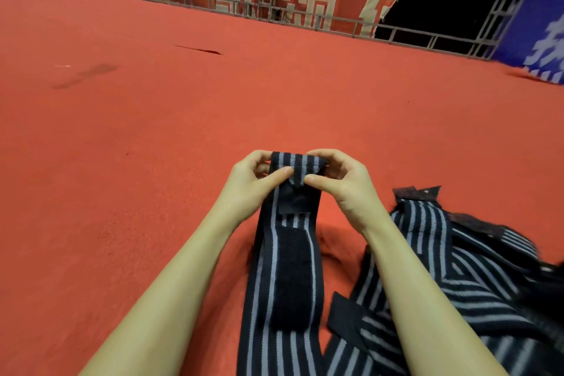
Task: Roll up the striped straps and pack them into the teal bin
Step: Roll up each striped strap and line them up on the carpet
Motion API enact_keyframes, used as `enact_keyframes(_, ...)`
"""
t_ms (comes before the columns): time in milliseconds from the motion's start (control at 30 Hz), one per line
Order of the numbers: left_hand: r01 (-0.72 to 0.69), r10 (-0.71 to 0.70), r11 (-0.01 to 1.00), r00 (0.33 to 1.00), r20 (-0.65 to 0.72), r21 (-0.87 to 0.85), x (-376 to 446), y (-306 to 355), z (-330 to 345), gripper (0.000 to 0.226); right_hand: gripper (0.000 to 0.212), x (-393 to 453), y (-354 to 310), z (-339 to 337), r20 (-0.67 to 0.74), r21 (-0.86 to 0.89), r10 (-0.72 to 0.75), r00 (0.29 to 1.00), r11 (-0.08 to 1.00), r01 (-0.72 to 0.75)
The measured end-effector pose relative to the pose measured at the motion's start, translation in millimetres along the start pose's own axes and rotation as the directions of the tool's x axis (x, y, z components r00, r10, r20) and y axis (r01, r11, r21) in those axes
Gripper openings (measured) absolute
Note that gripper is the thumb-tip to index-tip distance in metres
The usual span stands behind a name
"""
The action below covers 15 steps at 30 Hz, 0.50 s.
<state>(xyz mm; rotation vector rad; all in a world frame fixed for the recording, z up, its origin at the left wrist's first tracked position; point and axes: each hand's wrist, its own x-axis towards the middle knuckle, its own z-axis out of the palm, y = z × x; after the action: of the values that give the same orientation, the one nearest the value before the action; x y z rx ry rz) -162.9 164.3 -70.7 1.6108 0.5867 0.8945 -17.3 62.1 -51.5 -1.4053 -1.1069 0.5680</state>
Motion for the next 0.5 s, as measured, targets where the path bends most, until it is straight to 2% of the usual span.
enact_keyframes(133, -0.127, 0.126, 0.992, 0.989, 0.081, 0.006, -18.9, 45.9, 8.1, 0.019, 0.037, -30.9, -38.7, -10.9, -0.112, -0.007, -0.092, 0.989, 0.996, 0.092)
enact_keyframes(267, -0.182, 0.190, 0.981, 0.972, 0.137, -0.073, -41.3, 88.1, 19.9, 0.024, 0.033, -59.1, -76.1, -24.9, -0.207, -0.034, -0.168, 0.964, 0.986, 0.165)
enact_keyframes(500, -0.279, 0.297, 0.954, 0.933, 0.204, -0.114, -76.3, 154.7, 40.0, 0.024, 0.014, -105.9, -131.7, -56.2, -0.096, -0.105, -0.195, 0.976, 0.977, 0.185)
